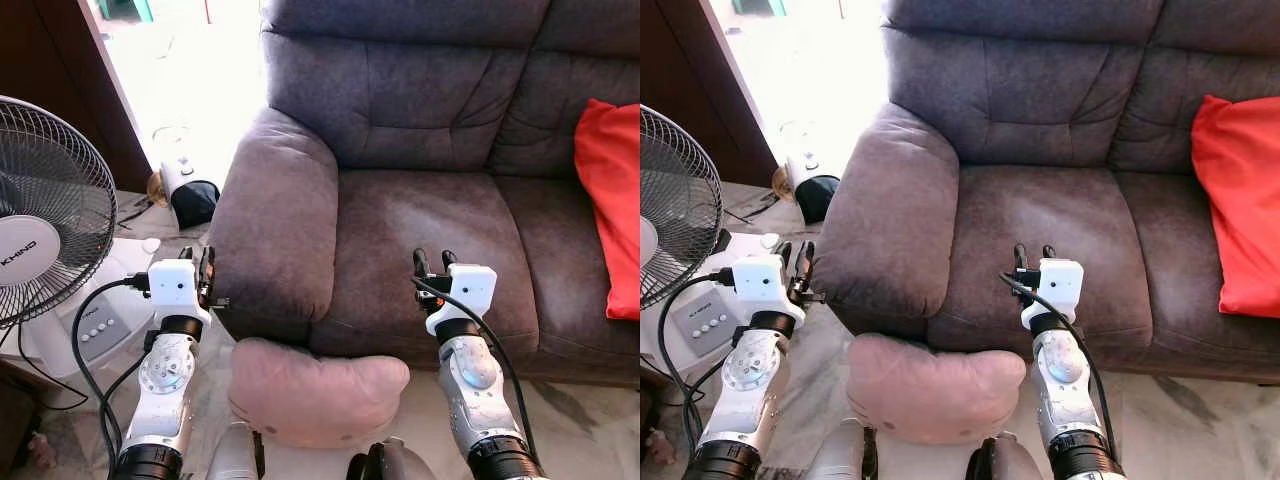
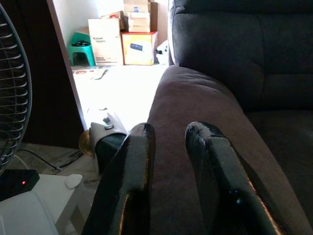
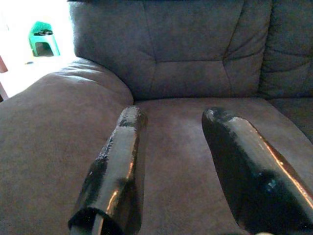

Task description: Move the pillow to the sofa from floor

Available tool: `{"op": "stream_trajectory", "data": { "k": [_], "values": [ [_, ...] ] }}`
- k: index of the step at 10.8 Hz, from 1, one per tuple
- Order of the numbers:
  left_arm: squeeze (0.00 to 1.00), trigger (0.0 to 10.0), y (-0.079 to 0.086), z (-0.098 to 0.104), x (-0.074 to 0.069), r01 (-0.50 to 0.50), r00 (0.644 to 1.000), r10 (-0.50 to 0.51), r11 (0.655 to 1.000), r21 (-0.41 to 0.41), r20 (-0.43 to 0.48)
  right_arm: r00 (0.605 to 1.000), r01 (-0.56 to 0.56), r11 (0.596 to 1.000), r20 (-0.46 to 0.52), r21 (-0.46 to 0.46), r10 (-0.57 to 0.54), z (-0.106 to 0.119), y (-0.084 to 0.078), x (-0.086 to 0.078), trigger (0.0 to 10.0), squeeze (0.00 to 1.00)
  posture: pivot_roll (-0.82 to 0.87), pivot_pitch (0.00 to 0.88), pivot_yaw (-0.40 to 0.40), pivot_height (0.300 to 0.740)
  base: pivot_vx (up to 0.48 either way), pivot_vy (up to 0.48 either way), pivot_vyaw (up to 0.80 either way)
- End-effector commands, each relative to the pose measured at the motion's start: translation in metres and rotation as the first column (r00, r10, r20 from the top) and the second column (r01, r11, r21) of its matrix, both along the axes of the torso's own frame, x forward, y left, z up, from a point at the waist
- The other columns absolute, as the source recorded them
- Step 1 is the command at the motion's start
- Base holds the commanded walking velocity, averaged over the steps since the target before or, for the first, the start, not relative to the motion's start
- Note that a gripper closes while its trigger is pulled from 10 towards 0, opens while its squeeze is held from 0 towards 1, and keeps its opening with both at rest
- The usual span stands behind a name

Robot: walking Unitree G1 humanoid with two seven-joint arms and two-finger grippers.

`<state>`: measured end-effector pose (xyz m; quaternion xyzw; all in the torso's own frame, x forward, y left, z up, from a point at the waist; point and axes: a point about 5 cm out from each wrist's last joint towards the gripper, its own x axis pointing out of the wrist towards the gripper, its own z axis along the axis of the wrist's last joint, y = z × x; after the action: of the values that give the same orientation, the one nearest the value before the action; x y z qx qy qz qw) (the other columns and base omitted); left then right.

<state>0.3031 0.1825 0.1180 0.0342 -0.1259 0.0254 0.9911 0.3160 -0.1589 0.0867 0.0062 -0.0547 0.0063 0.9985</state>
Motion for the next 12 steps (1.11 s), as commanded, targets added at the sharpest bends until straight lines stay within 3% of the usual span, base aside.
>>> {"op": "stream_trajectory", "data": {
  "k": [1, 2, 6, 12],
  "values": [
    [0.00, 10.0, -0.0012, -0.0039, 0.0005, 0.011, 1.000, -0.011, 1.000, 0.017, -0.027, 1.000, 0.001, 1.000, -0.014, 0.000, -0.001, -0.0038, -0.0003, -0.0017, 10.0, 0.00, 0.15, 0.148, -0.027, 0.666, 0.000, 0.000, 0.00],
    [0.00, 10.0, -0.0011, -0.0034, 0.0006, 0.010, 1.000, -0.010, 1.000, 0.017, -0.025, 1.000, 0.000, 1.000, -0.020, 0.005, 0.000, -0.0041, -0.0003, -0.0014, 10.0, 0.00, 0.15, 0.152, -0.028, 0.666, 0.000, 0.000, 0.00],
    [0.00, 10.0, -0.0006, -0.0041, 0.0001, 0.006, 1.000, -0.005, 1.000, 0.017, -0.028, 1.000, -0.003, 1.000, -0.028, 0.002, 0.003, -0.0049, -0.0001, -0.0013, 10.0, 0.00, 0.15, 0.158, -0.031, 0.598, 0.000, 0.000, 0.00],
    [0.00, 10.0, 0.0004, -0.0042, 0.0005, 0.004, 0.999, -0.003, 1.000, 0.022, -0.032, 1.000, 0.002, 1.000, -0.029, 0.002, -0.002, -0.0060, -0.0011, -0.0021, 10.0, 0.00, 0.15, 0.162, -0.031, 0.598, 0.000, 0.000, 0.00]
  ]
}}
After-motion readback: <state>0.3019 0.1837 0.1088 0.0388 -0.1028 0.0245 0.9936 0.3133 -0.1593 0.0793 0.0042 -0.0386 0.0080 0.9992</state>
